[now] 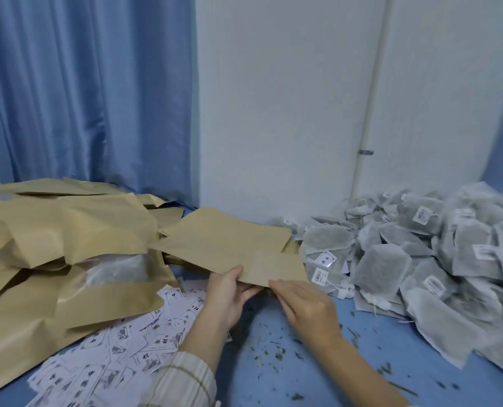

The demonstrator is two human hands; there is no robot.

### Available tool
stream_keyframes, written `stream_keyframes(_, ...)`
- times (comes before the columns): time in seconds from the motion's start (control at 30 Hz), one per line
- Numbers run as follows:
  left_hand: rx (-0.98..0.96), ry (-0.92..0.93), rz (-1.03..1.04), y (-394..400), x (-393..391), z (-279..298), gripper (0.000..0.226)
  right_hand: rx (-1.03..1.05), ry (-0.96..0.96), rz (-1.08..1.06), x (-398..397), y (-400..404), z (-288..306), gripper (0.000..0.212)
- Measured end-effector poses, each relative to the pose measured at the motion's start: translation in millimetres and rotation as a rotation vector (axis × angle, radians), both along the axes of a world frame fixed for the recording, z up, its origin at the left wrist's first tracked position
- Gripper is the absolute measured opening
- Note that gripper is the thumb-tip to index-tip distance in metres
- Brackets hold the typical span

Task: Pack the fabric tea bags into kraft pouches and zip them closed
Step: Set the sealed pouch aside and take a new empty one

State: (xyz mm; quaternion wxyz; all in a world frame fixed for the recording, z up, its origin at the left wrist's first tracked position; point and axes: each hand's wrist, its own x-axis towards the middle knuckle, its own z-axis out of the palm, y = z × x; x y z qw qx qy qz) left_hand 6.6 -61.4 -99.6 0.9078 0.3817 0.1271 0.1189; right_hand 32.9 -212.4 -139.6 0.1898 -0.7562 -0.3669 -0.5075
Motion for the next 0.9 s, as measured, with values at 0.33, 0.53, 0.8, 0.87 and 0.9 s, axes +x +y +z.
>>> stream_keyframes(0.33, 1.322, -0.202, 0.32, -31.6, -59.1, 34.4, 0.068, 0.716, 1.082, 0.415, -71.9, -38.7, 74.2, 0.042)
stream_keyframes(0.53, 2.112, -0.175, 0.238, -38.3, -83.8, 9.5, 0.091, 1.251, 1.275, 0.644, -93.7, -98.2, 86.4, 0.035)
stream_keyframes(0.8, 1.927, -0.089, -0.571, -92.1, -100.6, -34.4, 0.121, 1.275, 1.482, 0.288, -105.3, -121.9, 8.6, 0.009)
stream_keyframes(0.87, 1.811, -0.136, -0.604, -112.3, -101.7, -34.6, 0.112, 1.318, 1.534, 0.33, -107.9, -122.7, 0.0, 0.006)
stream_keyframes(0.9, 1.693, -0.158, -0.561, -122.0, -100.9, -34.0, 0.101, 1.332, 1.548, 0.355, -107.9, -123.4, -2.0, 0.005)
